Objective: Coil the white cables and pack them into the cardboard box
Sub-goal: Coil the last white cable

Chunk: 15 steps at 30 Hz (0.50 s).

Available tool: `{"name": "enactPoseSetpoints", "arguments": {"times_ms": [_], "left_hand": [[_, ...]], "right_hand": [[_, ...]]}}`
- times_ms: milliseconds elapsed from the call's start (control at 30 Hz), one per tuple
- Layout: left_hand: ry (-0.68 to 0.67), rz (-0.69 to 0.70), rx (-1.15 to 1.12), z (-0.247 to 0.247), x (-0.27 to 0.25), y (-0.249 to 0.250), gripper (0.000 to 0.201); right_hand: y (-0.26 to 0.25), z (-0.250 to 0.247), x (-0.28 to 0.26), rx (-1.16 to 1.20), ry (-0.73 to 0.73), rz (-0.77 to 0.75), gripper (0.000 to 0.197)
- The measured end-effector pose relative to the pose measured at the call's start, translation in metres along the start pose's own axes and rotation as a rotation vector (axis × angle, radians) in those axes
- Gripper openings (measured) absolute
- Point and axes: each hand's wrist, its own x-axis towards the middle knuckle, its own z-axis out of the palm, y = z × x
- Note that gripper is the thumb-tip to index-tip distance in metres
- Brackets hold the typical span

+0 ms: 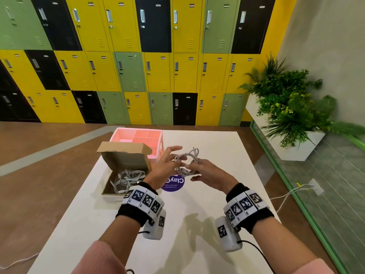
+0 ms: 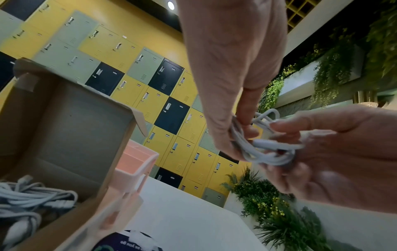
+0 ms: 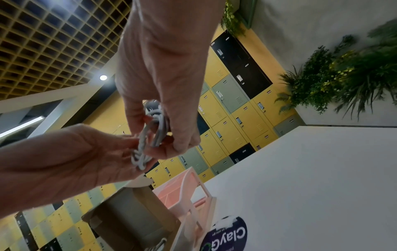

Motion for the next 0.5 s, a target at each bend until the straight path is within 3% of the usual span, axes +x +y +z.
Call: {"name": "enactPoseSetpoints", "arguments": {"times_ms": [200,400,500], "left_hand": [[-0.069,-0.072,-0.046,-0.0012,0.0047,0.0002,0.034],[-0.070,-0.080,-0.068,0.0050,0.0077,-0.0017,0.015],[-0.071,-0.011,0.050,0.0069,0.0054,-0.0042,0.020]], "right_hand": [[-0.0052,-0.0110,0.0016,-0.144,-0.138,0.105,0.033],[-0.0066,-0.0082,0.0061,-0.214,-0.103,0.120,0.019],[-0.0066,-0.0080,0.0063,-0.278,-0.092,0.123,0.028]]}}
